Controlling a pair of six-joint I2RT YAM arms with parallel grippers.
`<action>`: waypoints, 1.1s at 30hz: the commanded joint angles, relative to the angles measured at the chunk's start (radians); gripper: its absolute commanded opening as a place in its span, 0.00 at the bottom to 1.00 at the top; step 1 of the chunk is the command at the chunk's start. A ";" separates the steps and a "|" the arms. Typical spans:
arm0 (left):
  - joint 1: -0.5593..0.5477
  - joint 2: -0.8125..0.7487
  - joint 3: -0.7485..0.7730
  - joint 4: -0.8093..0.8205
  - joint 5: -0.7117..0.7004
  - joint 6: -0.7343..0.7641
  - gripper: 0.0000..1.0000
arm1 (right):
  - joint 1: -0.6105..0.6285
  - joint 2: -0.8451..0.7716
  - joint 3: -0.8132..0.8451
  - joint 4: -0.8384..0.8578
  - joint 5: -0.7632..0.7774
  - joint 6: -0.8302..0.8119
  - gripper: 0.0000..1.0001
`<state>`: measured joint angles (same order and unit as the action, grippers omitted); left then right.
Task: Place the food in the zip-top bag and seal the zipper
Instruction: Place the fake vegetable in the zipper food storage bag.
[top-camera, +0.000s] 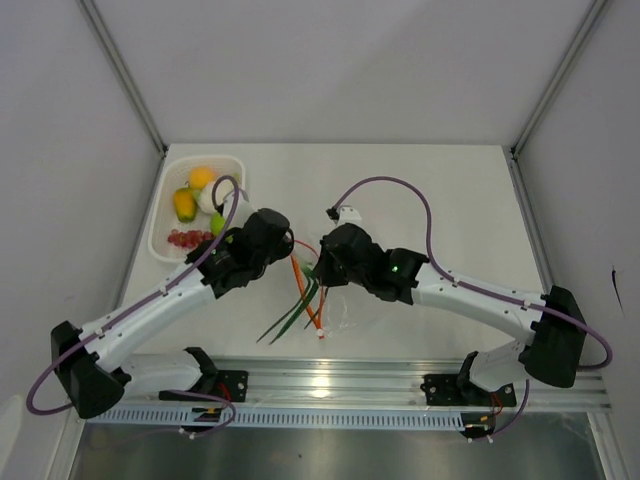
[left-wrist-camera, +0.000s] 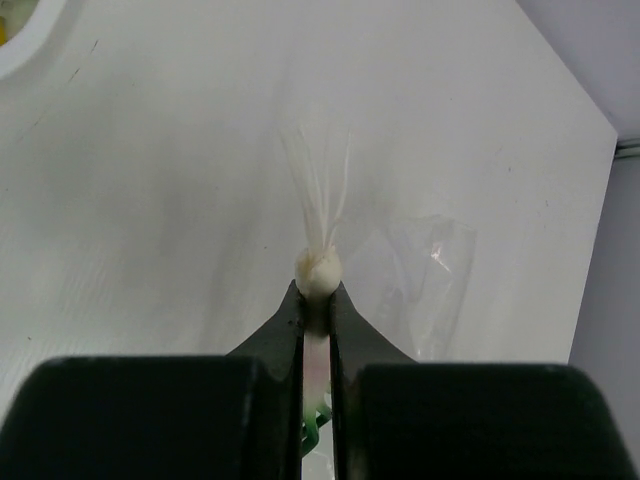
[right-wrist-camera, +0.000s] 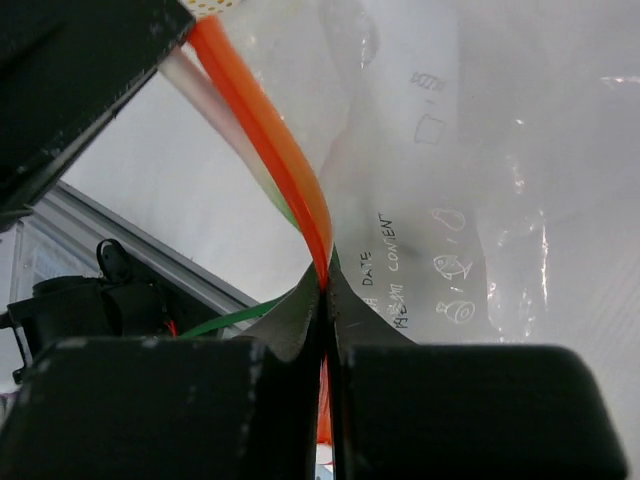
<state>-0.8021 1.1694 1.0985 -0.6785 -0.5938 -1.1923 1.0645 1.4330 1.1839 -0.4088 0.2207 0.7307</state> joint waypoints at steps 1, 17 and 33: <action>-0.009 -0.094 -0.086 0.115 -0.038 -0.049 0.01 | -0.021 -0.046 -0.021 0.070 -0.044 0.036 0.00; -0.009 0.000 0.078 -0.185 -0.069 -0.075 0.01 | -0.009 -0.026 -0.055 0.108 -0.044 -0.004 0.00; 0.000 0.148 0.333 -0.449 -0.209 -0.359 0.00 | 0.012 0.001 -0.063 0.189 -0.150 -0.053 0.00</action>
<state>-0.8043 1.3178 1.4017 -1.0580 -0.7570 -1.4460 1.0683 1.4235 1.1198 -0.2653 0.1066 0.6868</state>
